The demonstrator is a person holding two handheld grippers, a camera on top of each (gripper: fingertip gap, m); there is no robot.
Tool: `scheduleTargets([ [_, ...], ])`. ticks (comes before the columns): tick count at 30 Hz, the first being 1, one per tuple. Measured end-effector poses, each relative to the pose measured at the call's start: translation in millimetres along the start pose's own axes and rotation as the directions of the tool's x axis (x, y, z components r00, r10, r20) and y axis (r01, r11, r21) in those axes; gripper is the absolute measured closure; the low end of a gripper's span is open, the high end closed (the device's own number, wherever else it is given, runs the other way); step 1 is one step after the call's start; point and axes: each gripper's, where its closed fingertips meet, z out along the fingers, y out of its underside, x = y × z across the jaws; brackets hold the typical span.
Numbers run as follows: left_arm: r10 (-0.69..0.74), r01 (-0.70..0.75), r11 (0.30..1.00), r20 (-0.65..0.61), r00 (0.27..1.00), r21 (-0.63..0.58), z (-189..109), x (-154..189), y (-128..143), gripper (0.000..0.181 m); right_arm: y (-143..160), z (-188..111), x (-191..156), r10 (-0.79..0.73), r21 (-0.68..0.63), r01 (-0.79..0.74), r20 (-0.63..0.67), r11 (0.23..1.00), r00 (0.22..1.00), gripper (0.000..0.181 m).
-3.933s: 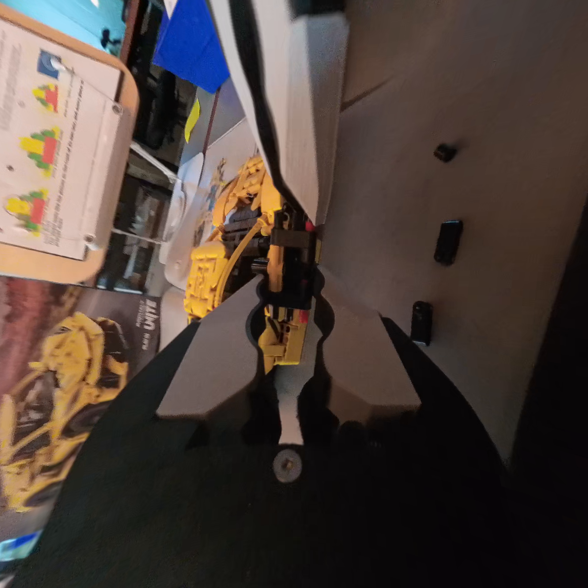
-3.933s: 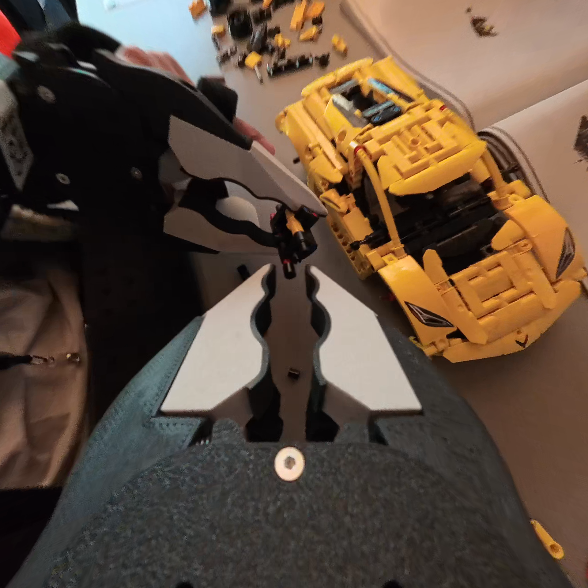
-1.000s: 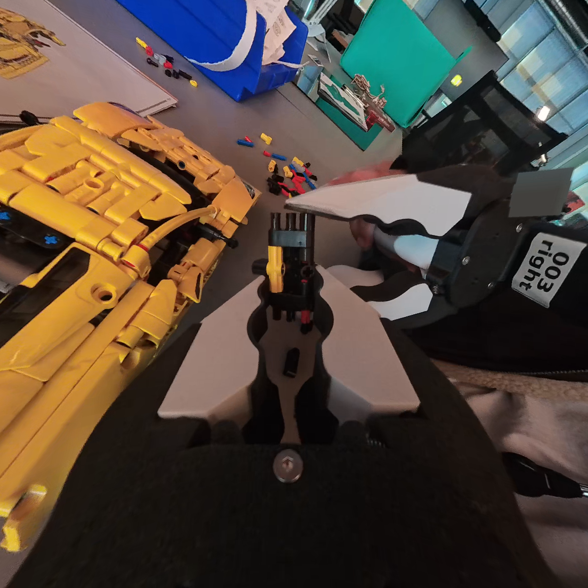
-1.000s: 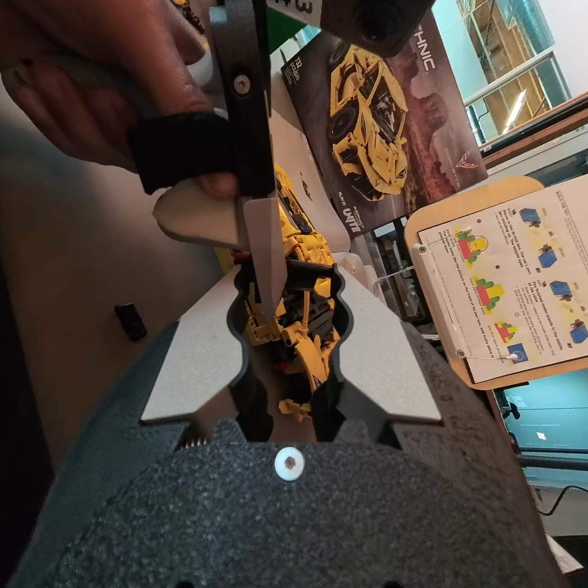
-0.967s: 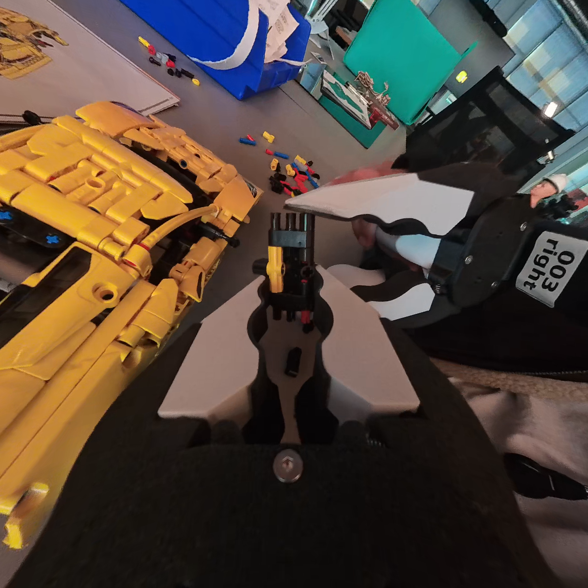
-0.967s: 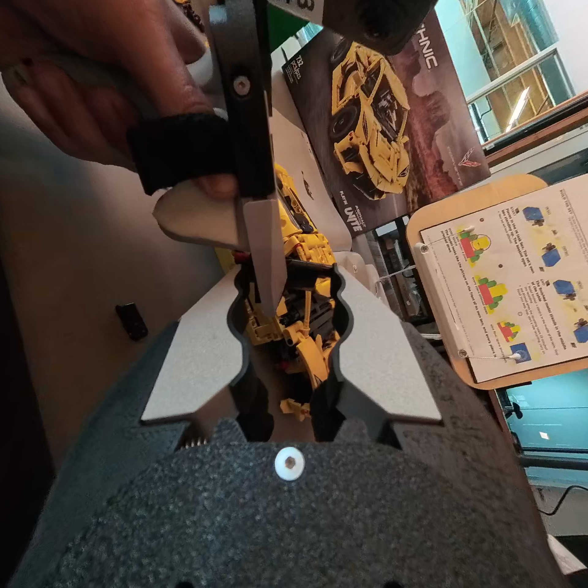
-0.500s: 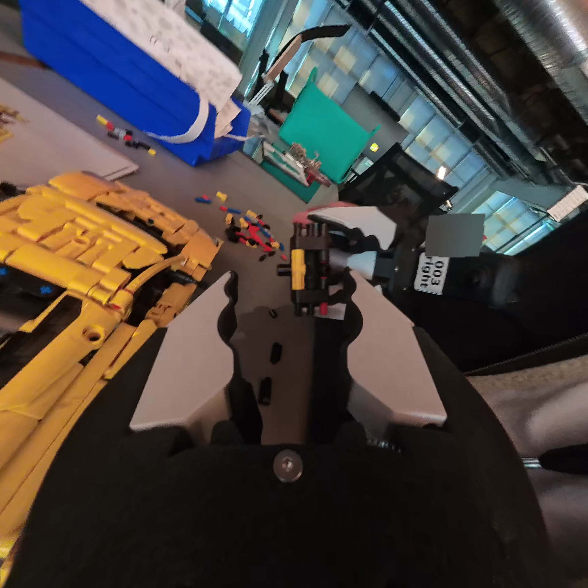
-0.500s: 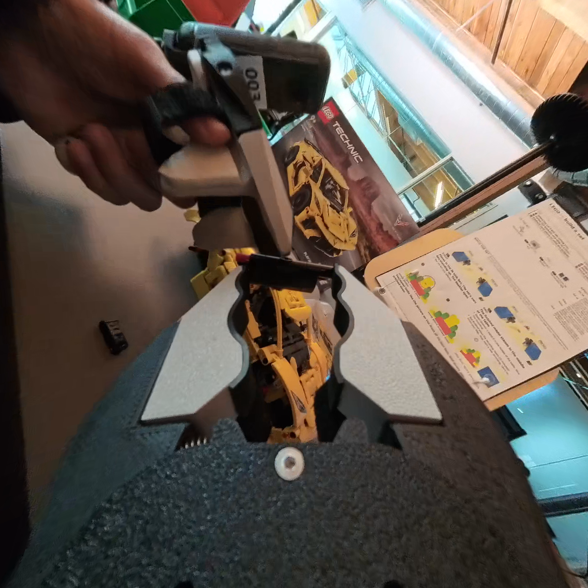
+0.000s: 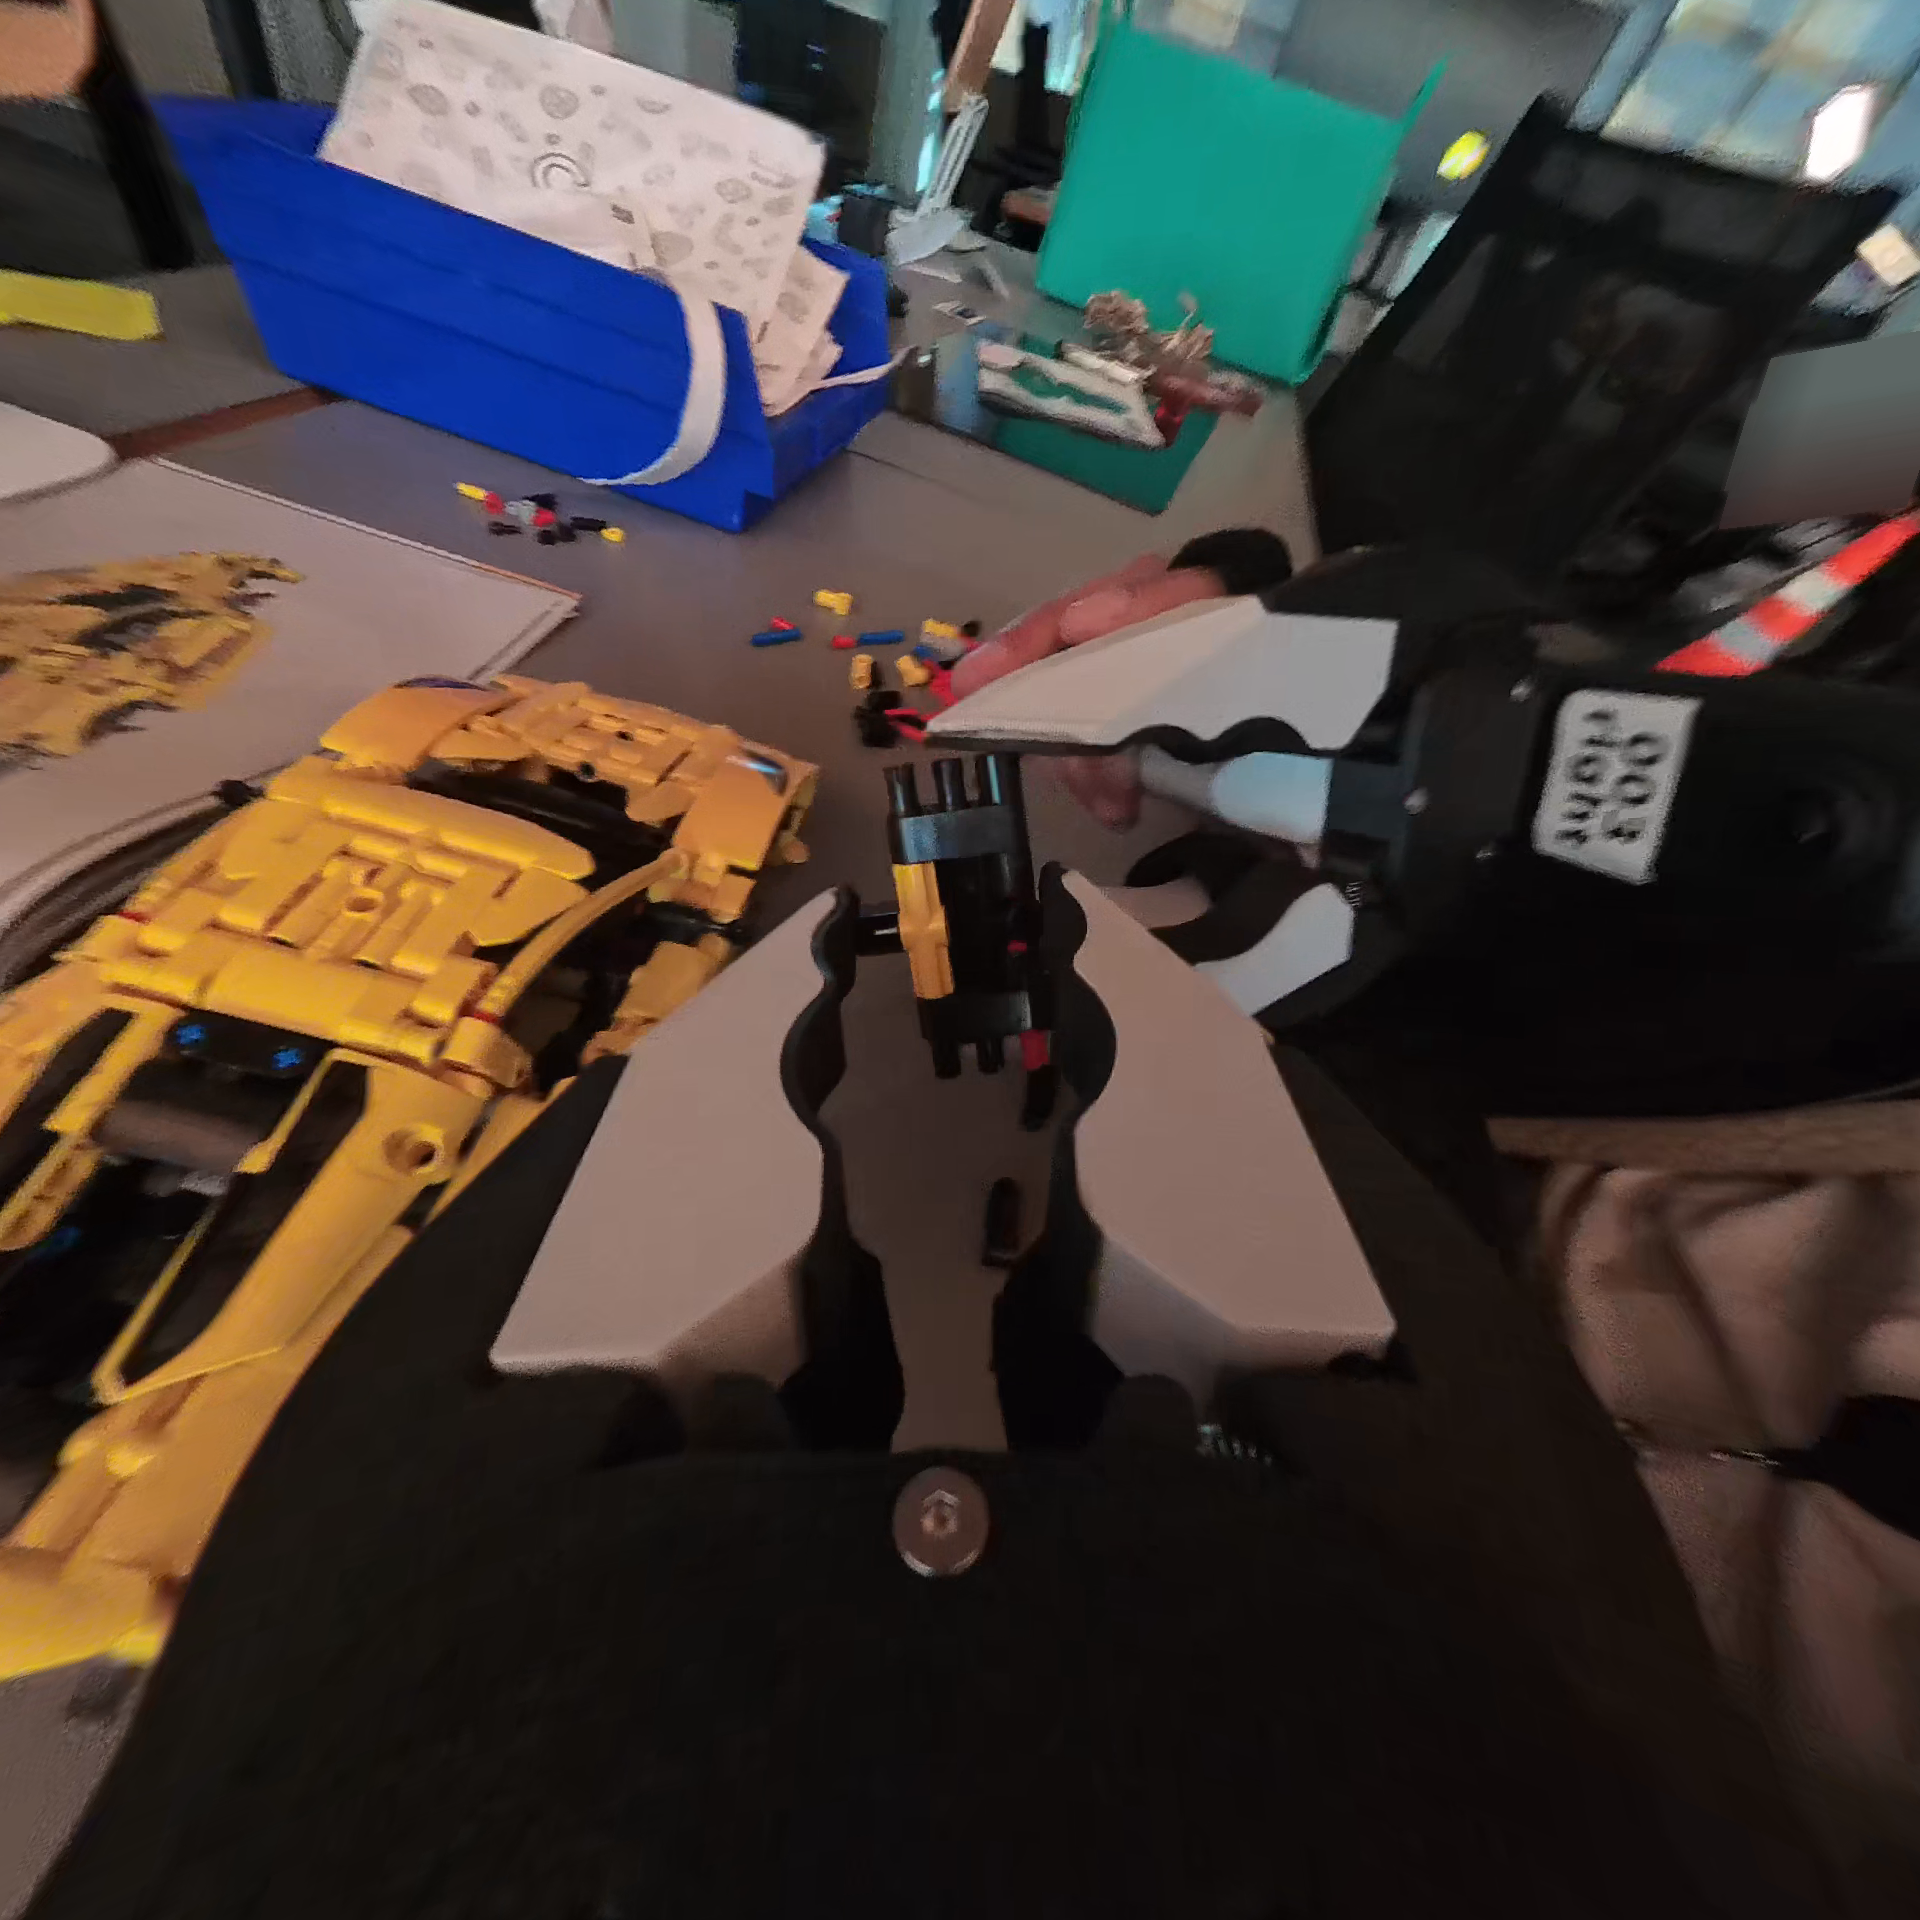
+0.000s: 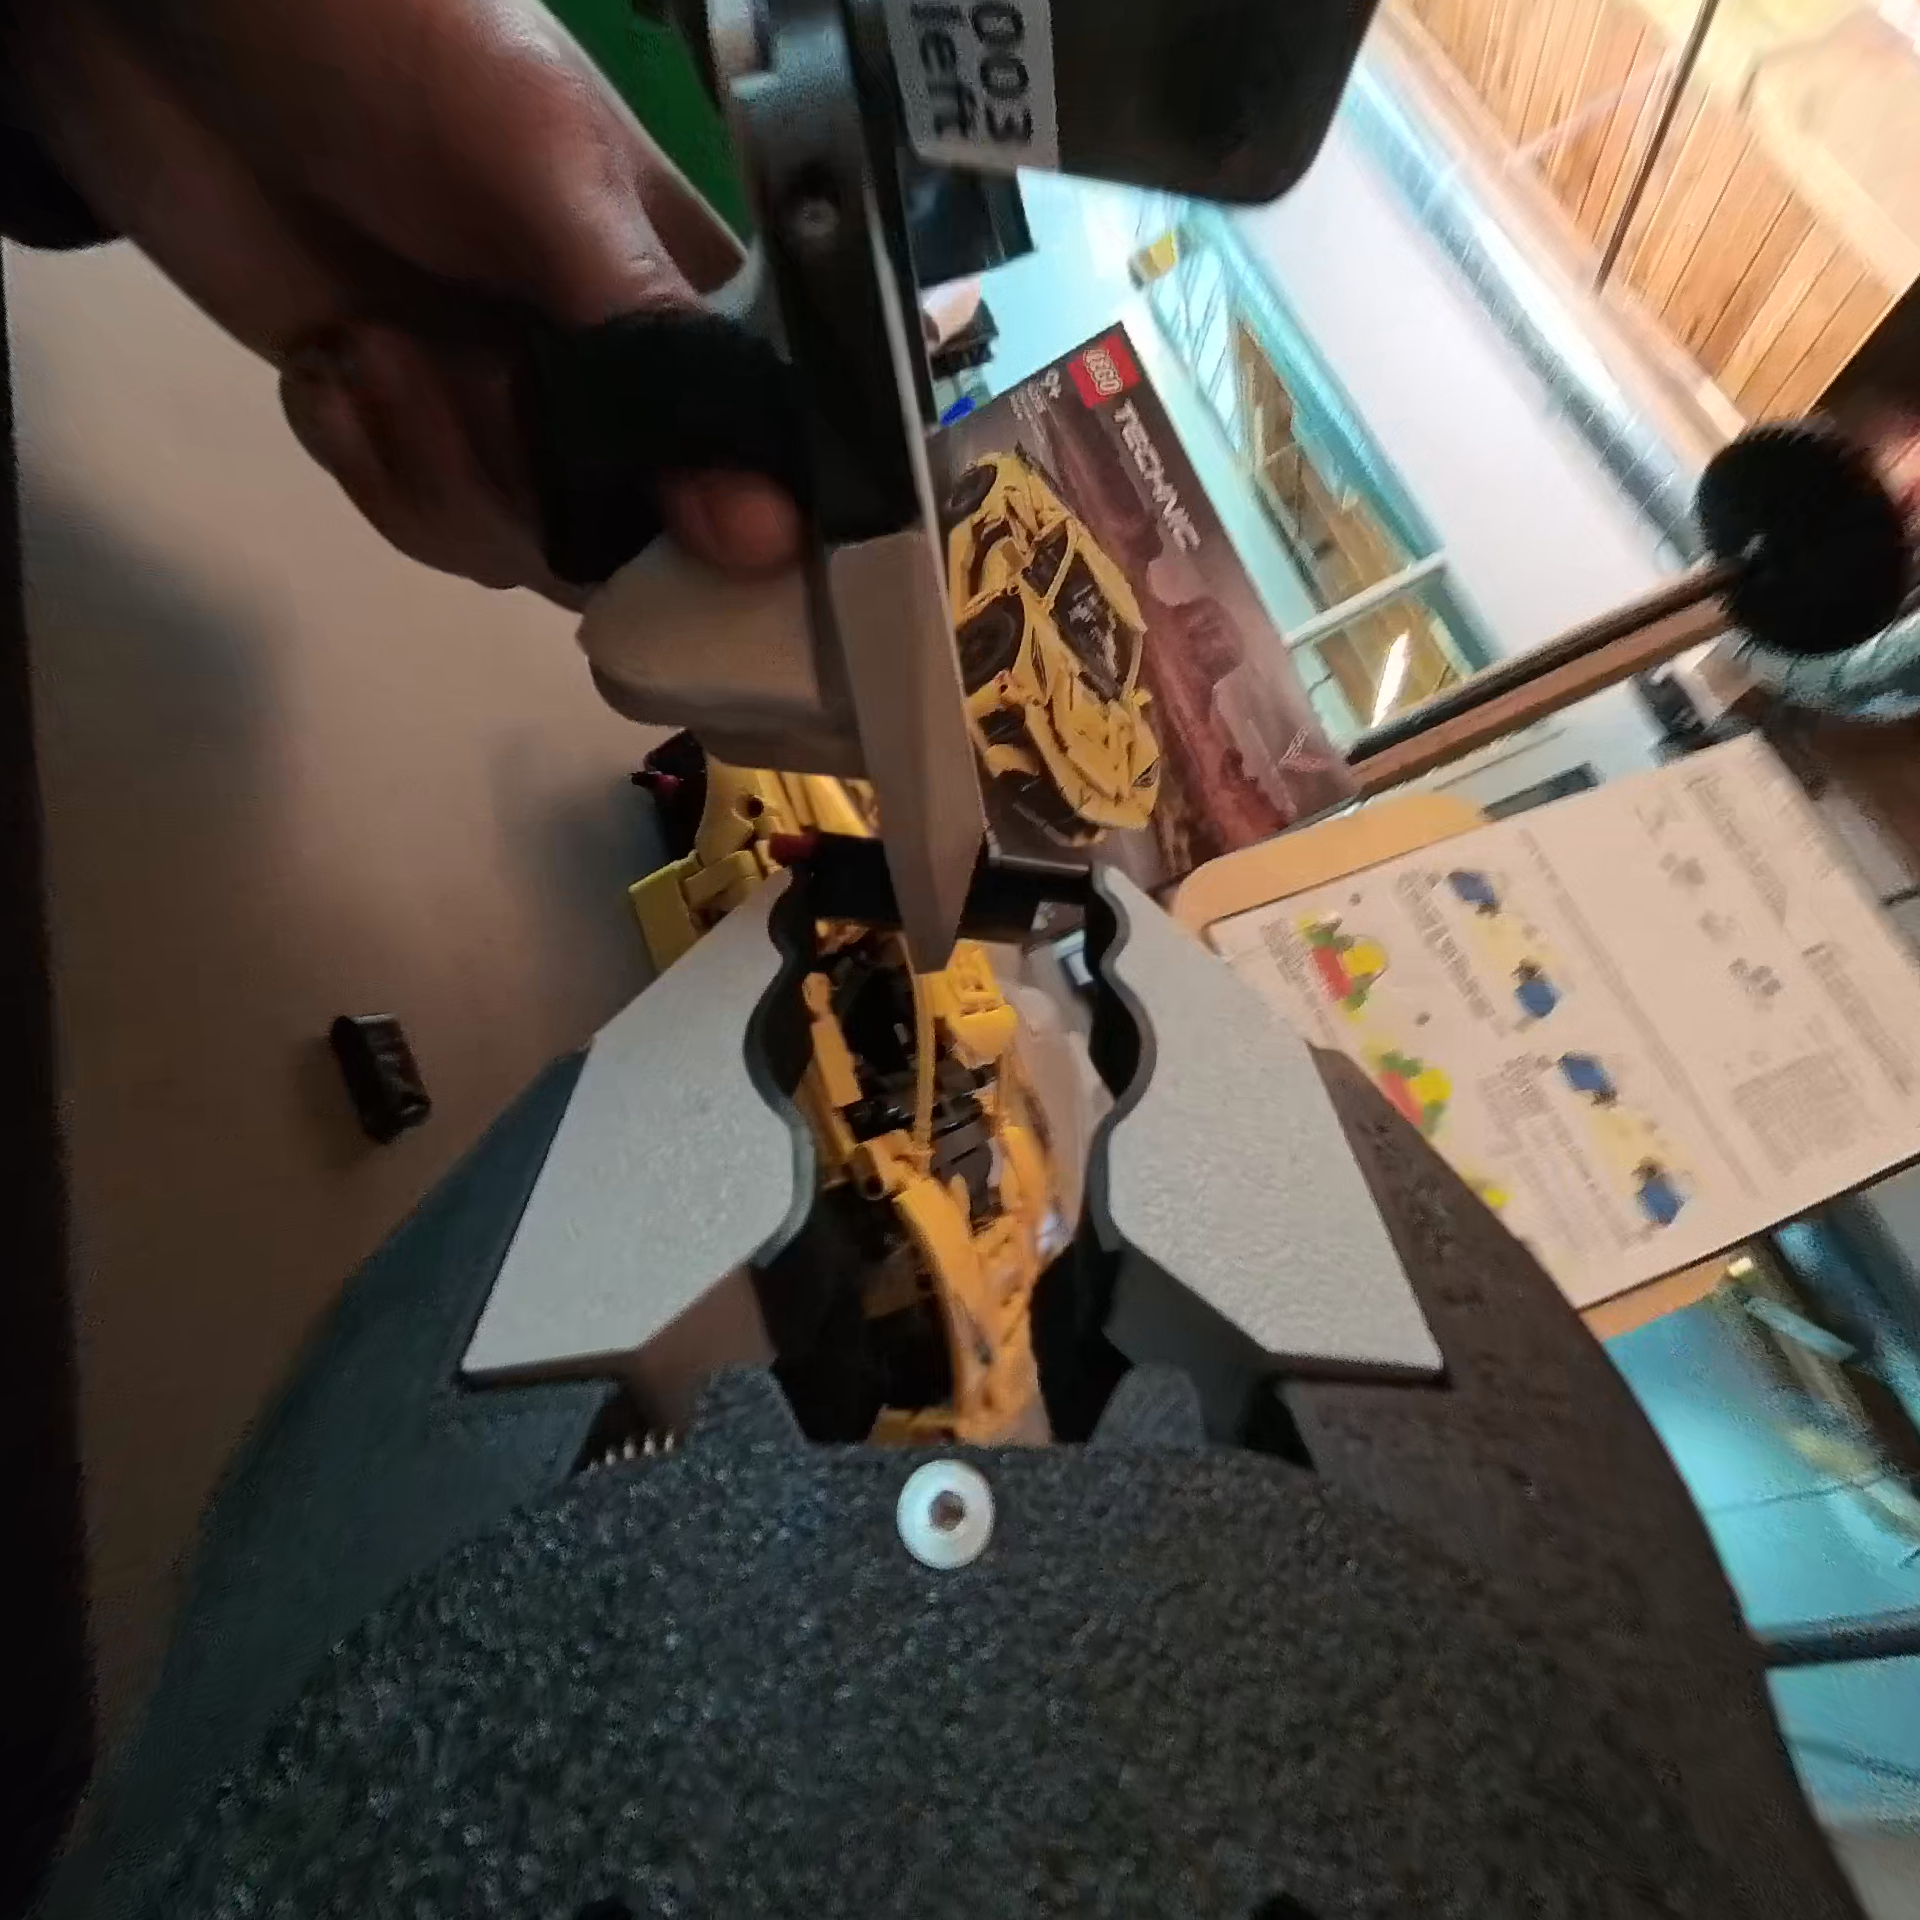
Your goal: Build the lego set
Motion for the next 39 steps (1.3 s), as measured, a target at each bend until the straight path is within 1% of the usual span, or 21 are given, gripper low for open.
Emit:
scheduleTargets([
  [2, 0.095, -0.090, 0.994, 0.093, 0.991, -0.058, -0.6, -10.4, 7.0, 0.146, 5.7, 0.2, -6.5, 0.116, -0.051, -0.113, 0.054, 0.992, 0.992, 0.133],
  [3, 0.146, -0.134, 0.987, 0.139, 0.980, -0.091, -1.9, -16.1, 10.2, 0.146, 8.6, -1.7, -5.9, 0.178, -0.069, -0.173, 0.065, 0.982, 0.982, 0.131],
  [4, 0.198, -0.178, 0.977, 0.181, 0.963, -0.120, -4.0, -21.8, 12.6, 0.146, 9.9, -4.7, -2.5, 0.251, -0.072, -0.246, 0.075, 0.967, 0.965, 0.124],
  [5, 0.254, -0.224, 0.963, 0.220, 0.942, -0.150, -6.2, -27.1, 14.5, 0.146, 12.5, -7.8, 0.9, 0.349, -0.084, -0.342, 0.096, 0.936, 0.932, 0.122],
  [6, 0.323, -0.281, 0.941, 0.255, 0.911, -0.187, -7.8, -31.6, 16.3, 0.146, 16.9, -10.9, 2.5, 0.454, -0.112, -0.442, 0.129, 0.890, 0.881, 0.125],
  [7, 0.398, -0.342, 0.912, 0.284, 0.872, -0.227, -9.1, -34.8, 17.8, 0.146, 24.0, -14.0, 4.1, 0.553, -0.153, -0.534, 0.149, 0.832, 0.820, 0.126],
  [8, 0.467, -0.399, 0.879, 0.300, 0.832, -0.262, -9.7, -36.1, 18.9, 0.146, 32.9, -18.6, 1.4, 0.643, -0.218, -0.607, 0.180, 0.764, 0.745, 0.134],
  [9, 0.522, -0.444, 0.848, 0.311, 0.794, -0.291, -10.4, -36.5, 19.7, 0.146, 40.5, -25.8, -8.2, 0.724, -0.307, -0.657, 0.237, 0.689, 0.648, 0.141],
  [10, 0.557, -0.471, 0.826, 0.318, 0.767, -0.309, -11.4, -36.4, 20.1, 0.146, 50.6, -36.1, -19.4, 0.792, -0.421, -0.672, 0.278, 0.610, 0.544, 0.150],
  [12, 0.558, -0.477, 0.825, 0.306, 0.771, -0.303, -13.6, -33.1, 21.0, 0.146, 59.8, -60.1, -33.0, 0.869, -0.573, -0.655, 0.343, 0.494, 0.356, 0.149],
  [13, 0.541, -0.464, 0.836, 0.301, 0.785, -0.293, -15.8, -32.3, 21.1, 0.146, 60.8, -72.2, -37.5, 0.878, -0.610, -0.634, 0.374, 0.475, 0.298, 0.149],
  [14, 0.522, -0.450, 0.848, 0.293, 0.801, -0.281, -18.0, -31.3, 21.2, 0.146, 65.2, -81.2, -40.9, 0.865, -0.624, -0.602, 0.397, 0.499, 0.305, 0.152],
  [15, 0.502, -0.436, 0.860, 0.284, 0.817, -0.265, -19.8, -30.0, 21.0, 0.146, 70.3, -86.2, -44.0, 0.841, -0.617, -0.571, 0.414, 0.541, 0.349, 0.152],
  [17, 0.462, -0.408, 0.882, 0.258, 0.848, -0.237, -21.2, -26.4, 22.3, 0.146, 65.3, -88.9, -54.5, 0.791, -0.578, -0.540, 0.476, 0.611, 0.385, 0.154],
  [19, 0.441, -0.389, 0.891, 0.248, 0.862, -0.234, -21.0, -25.6, 24.9, 0.146, 64.9, -82.8, -66.8, 0.749, -0.568, -0.487, 0.510, 0.663, 0.424, 0.152],
  [21, 0.448, -0.393, 0.886, 0.234, 0.863, -0.248, -20.1, -23.8, 29.5, 0.146, 63.5, -74.7, -75.1, 0.709, -0.552, -0.445, 0.535, 0.705, 0.460, 0.153],
  [25, 0.455, -0.396, 0.876, 0.198, 0.868, -0.275, -20.4, -18.6, 40.9, 0.146, 59.4, -62.9, -84.0, 0.631, -0.516, -0.367, 0.584, 0.774, 0.511, 0.162],
  [28, 0.432, -0.382, 0.888, 0.181, 0.883, -0.258, -21.8, -15.6, 41.4, 0.146, 58.0, -59.1, -89.3, 0.608, -0.516, -0.329, 0.607, 0.791, 0.511, 0.162],
  [30, 0.432, -0.383, 0.888, 0.174, 0.885, -0.255, -21.3, -14.2, 41.3, 0.146, 57.9, -57.5, -89.6, 0.614, -0.525, -0.325, 0.606, 0.786, 0.505, 0.163],
  [35, 0.460, -0.401, 0.866, 0.162, 0.873, -0.298, -17.5, -13.4, 49.3, 0.146, 55.4, -57.8, -87.9, 0.640, -0.543, -0.343, 0.600, 0.766, 0.479, 0.165],
  [39, 0.454, -0.397, 0.871, 0.165, 0.876, -0.291, -18.0, -13.5, 48.2, 0.146, 61.5, -64.3, -89.9, 0.661, -0.593, -0.304, 0.601, 0.746, 0.449, 0.164],
])
